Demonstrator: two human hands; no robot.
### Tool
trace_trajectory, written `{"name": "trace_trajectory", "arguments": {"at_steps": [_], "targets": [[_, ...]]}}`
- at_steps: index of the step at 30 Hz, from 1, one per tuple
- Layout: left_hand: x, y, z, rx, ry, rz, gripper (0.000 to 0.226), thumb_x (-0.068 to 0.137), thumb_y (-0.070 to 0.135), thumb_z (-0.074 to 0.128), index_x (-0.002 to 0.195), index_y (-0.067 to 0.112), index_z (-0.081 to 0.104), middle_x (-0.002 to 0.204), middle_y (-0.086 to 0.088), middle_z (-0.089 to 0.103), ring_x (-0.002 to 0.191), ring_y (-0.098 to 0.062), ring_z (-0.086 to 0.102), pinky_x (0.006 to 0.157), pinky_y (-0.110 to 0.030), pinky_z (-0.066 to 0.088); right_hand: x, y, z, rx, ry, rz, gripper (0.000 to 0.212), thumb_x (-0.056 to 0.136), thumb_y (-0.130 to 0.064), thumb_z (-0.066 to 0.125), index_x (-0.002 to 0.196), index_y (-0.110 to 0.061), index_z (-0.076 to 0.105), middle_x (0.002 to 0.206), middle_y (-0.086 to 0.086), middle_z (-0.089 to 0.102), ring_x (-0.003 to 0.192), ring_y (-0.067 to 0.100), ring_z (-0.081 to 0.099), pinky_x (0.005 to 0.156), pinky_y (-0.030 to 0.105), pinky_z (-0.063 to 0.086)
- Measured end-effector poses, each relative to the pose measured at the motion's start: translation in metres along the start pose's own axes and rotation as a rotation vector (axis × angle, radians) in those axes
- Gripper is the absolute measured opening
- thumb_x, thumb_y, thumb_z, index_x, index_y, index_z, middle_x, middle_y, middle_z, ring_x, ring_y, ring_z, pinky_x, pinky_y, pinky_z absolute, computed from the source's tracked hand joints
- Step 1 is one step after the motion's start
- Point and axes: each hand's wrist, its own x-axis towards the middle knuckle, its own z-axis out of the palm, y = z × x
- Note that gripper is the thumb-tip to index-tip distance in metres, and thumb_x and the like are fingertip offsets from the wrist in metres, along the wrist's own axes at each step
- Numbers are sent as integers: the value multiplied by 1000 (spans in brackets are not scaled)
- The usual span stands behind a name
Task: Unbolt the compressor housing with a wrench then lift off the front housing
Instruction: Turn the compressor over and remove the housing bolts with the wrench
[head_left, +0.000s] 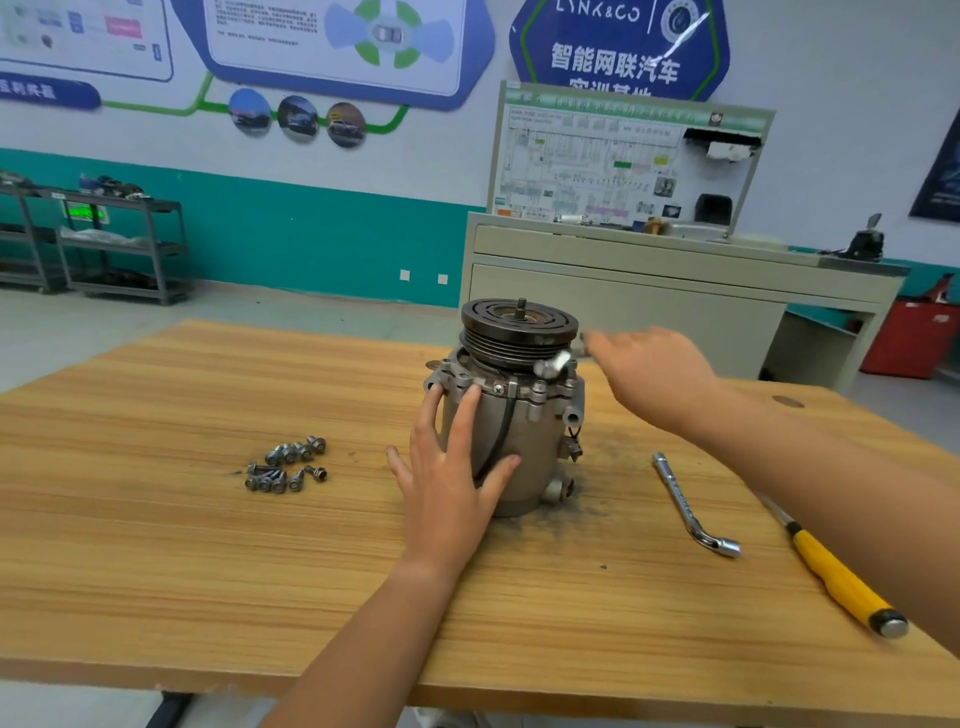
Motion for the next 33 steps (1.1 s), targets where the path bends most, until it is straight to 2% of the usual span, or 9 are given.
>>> {"name": "trace_trajectory", "arguments": {"at_steps": [4, 7, 10, 19, 22, 24, 25, 27, 33], "targets": [[1, -1, 1, -7, 31, 3, 77, 75, 35, 75, 141, 30, 36, 152, -7, 23, 137, -27, 28, 104, -65, 8, -23, 13, -13, 444, 295, 240, 37, 97, -16, 41, 133, -12, 43, 61, 3, 50, 52, 24, 46, 49, 29, 32], [0, -1, 1, -4, 47, 5, 75, 74, 33, 77, 139, 25, 41, 151, -7, 24, 137, -27, 28, 105, -65, 10, -42, 21, -22, 415, 148, 208, 36, 97, -22, 41, 132, -17, 45, 54, -8, 39, 48, 18, 42, 44, 24, 24], [1, -1, -1, 16, 58, 41, 72, 71, 29, 79, 135, 20, 46, 148, -12, 30, 134, -29, 32, 101, -67, 13, -53, 18, -24, 339, -83, 165, 34, 98, -27, 37, 131, -26, 44, 59, -12, 39, 51, 4, 38, 44, 22, 29], [0, 1, -4, 49, 145, 164, 54, 66, 15, 83, 114, 10, 61, 136, -15, 42, 122, -23, 35, 93, -74, 20, -42, 5, -30, 222, -265, 139, 33, 97, -20, 35, 128, -26, 45, 73, -4, 48, 71, 16, 54, 62, 30, 49], [0, 1, -6, 27, 152, 157, 48, 68, 16, 80, 112, 11, 61, 135, -11, 40, 123, -22, 36, 97, -68, 19, -36, 0, -36, 100, -295, 115, 30, 95, -13, 38, 123, -21, 46, 67, -4, 40, 61, 12, 45, 56, 26, 45], [-2, -1, -7, 22, 166, 148, 40, 68, 15, 81, 104, 11, 64, 121, -13, 53, 113, -20, 45, 95, -60, 33, -37, -3, -41, 29, -313, 82, 29, 93, -8, 40, 119, -18, 47, 64, -4, 36, 53, 9, 36, 47, 22, 35], [-2, -2, -7, 21, 170, 150, 35, 68, 14, 81, 99, 11, 65, 108, -10, 59, 102, -17, 50, 90, -47, 39, -38, -6, -44, -2, -316, 65, 28, 91, -5, 40, 116, -16, 47, 62, -4, 34, 51, 9, 32, 44, 21, 30], [-2, -2, -9, -9, 143, 168, 18, 74, 19, 73, 89, 13, 65, 85, -2, 64, 81, -8, 51, 77, -21, 28, -40, -11, -49, -53, -318, 34, 27, 89, -2, 43, 113, -15, 47, 61, -4, 30, 49, 9, 27, 42, 22, 25], [-3, 6, -12, -80, 51, 173, 27, 86, 29, 49, 76, 7, 62, 70, -2, 57, 62, -18, 54, 65, -24, 33, -41, -21, -66, -119, -374, -5, 34, 89, 2, 45, 121, -9, 45, 62, -2, 25, 47, 11, 23, 39, 22, 22]]}}
